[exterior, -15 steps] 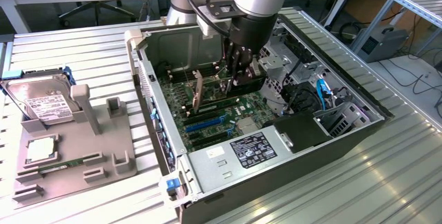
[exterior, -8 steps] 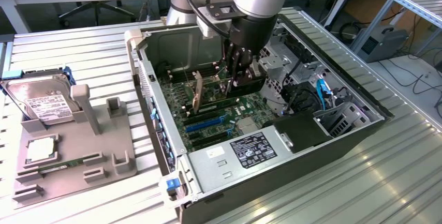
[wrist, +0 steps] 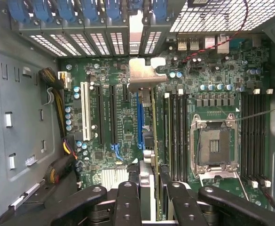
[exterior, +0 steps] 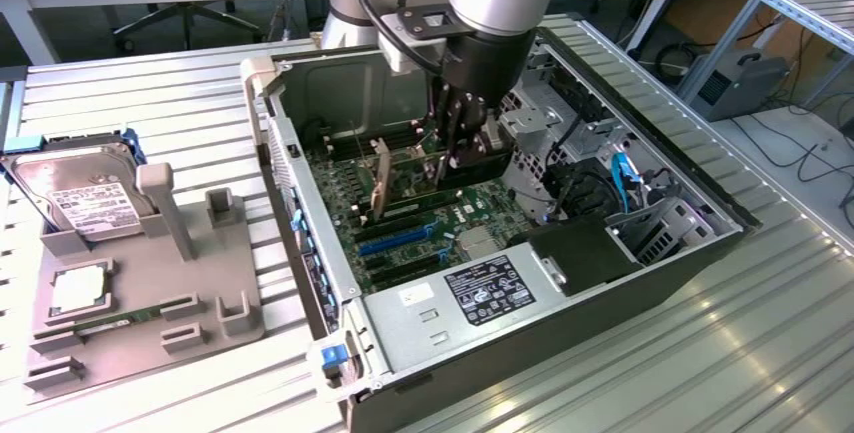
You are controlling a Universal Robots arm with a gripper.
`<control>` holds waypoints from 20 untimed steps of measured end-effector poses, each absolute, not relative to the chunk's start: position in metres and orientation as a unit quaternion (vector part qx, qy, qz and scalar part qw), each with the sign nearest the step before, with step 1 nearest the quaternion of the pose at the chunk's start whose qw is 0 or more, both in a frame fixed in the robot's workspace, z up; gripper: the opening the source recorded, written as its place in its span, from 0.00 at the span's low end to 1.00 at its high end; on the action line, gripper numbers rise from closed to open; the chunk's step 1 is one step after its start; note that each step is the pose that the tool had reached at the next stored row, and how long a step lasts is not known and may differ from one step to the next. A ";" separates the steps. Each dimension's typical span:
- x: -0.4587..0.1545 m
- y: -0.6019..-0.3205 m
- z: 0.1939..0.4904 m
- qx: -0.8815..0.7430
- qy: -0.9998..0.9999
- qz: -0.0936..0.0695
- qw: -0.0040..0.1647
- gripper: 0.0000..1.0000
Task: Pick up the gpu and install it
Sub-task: 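Insert the gpu into the slot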
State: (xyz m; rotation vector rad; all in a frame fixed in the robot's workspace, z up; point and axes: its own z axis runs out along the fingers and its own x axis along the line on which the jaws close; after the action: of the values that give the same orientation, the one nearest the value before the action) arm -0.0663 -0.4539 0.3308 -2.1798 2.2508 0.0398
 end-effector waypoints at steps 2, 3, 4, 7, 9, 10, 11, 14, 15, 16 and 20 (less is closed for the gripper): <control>-0.067 -0.454 0.331 -0.696 0.718 0.013 0.004 0.27; -0.067 -0.454 0.331 -0.696 0.718 0.013 0.004 0.27; -0.068 -0.454 0.331 -0.696 0.718 0.013 0.004 0.27; -0.069 -0.455 0.330 -0.696 0.718 0.013 0.004 0.27; -0.071 -0.455 0.330 -0.696 0.718 0.013 0.004 0.27; -0.072 -0.455 0.330 -0.696 0.718 0.013 0.004 0.27; -0.072 -0.455 0.329 -0.696 0.718 0.013 0.004 0.27; -0.072 -0.455 0.328 -0.693 0.721 0.012 0.004 0.27; -0.073 -0.455 0.327 -0.691 0.723 0.012 0.004 0.27; -0.073 -0.455 0.327 -0.690 0.724 0.012 0.003 0.27; -0.078 -0.455 0.325 -0.689 0.725 0.012 0.003 0.27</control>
State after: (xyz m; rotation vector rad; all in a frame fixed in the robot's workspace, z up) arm -0.0777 -0.4546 0.3248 -2.1589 2.2734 0.0365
